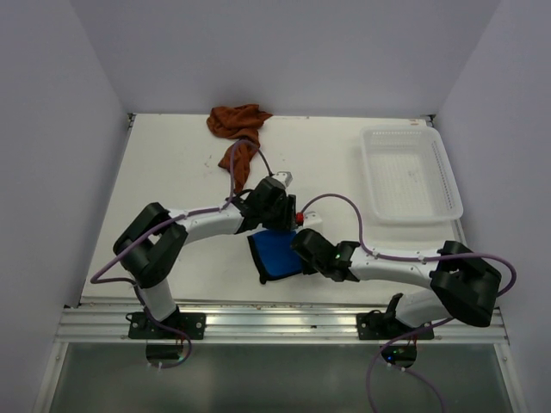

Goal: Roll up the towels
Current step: Fold the towel

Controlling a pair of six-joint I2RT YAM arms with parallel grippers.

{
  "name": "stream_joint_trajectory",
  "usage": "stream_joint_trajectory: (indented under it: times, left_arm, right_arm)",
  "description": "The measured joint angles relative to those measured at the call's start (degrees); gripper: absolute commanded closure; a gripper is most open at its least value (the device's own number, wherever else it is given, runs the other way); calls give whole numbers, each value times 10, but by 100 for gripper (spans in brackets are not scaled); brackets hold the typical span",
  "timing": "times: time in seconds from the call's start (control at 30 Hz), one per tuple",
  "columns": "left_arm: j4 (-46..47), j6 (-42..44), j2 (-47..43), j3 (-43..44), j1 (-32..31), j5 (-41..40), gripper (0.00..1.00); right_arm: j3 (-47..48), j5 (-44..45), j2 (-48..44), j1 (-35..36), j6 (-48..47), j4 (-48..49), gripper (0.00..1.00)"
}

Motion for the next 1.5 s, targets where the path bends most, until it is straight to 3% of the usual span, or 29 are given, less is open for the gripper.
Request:
stream_joint_trajectory:
  times: [0.33,1.5]
  left_arm:
    - [-38,-1,6,39,-23,-53,43]
    - [-44,-16,66,62,-29,-80,43]
  right_arm:
    - [-12,0,2,0,0,22,100]
    - [-28,0,3,0,4,53,100]
